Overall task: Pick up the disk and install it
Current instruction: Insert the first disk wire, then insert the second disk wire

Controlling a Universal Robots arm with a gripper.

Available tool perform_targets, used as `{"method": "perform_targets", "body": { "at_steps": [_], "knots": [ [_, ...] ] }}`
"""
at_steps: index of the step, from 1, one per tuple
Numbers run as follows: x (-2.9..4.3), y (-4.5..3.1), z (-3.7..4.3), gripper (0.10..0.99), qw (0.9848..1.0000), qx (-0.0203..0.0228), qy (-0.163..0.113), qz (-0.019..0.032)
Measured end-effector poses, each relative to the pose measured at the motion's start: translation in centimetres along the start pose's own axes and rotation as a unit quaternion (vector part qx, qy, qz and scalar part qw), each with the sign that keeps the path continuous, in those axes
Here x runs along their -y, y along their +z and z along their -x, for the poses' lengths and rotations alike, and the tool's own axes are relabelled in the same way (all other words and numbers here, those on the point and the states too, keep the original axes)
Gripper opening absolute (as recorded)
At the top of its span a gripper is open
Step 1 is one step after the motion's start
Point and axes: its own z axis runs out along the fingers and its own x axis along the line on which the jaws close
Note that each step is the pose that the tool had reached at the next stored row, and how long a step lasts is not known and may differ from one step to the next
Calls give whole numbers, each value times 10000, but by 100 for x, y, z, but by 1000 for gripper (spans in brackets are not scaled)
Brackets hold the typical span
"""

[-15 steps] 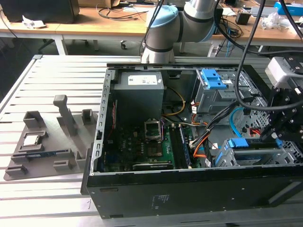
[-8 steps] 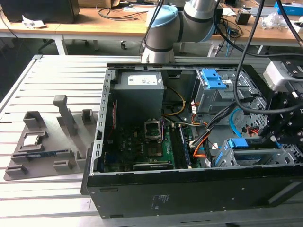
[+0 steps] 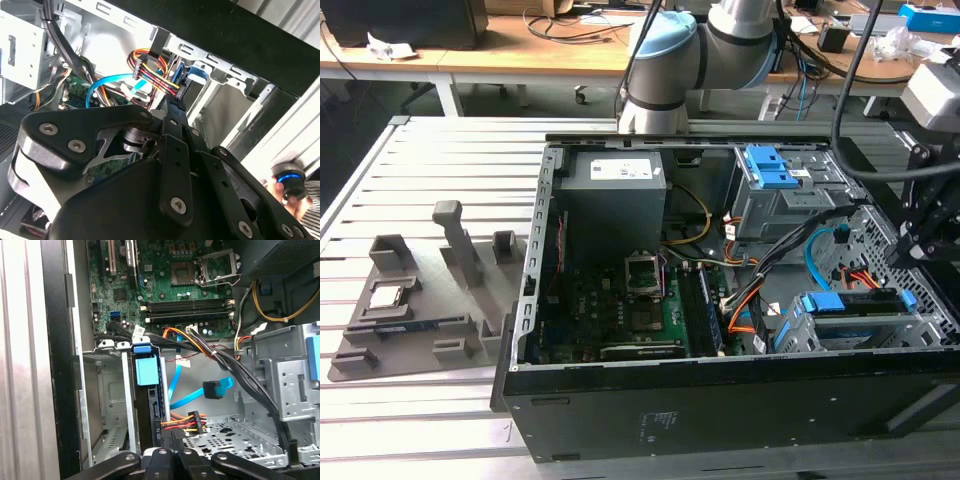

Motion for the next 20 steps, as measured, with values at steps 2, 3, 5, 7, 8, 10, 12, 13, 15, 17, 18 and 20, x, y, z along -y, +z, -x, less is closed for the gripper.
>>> {"method": "perform_targets", "body": {
  "at_steps": [2,3,5,7,8,10,12,13,15,17,18,20],
  "knots": [
    [-1,-22,2,106,10000,-2,0,0],
    [-1,-23,2,106,10000,-3,0,0],
    [-1,-24,2,106,10000,-5,0,0],
    [-1,-25,2,106,10000,-5,0,0],
    [-1,-25,3,106,10000,-5,0,0],
    [-1,-25,2,106,10000,-5,0,0],
    [-1,-25,3,106,10000,-5,0,0],
    [-1,-25,2,106,10000,-5,0,0],
    [-1,-26,2,106,10000,-5,0,0],
    [-1,-26,2,106,10000,-4,0,0],
    [-1,-26,3,106,10000,-5,0,0],
    [-1,-26,3,106,10000,-5,0,0]
  ]
}}
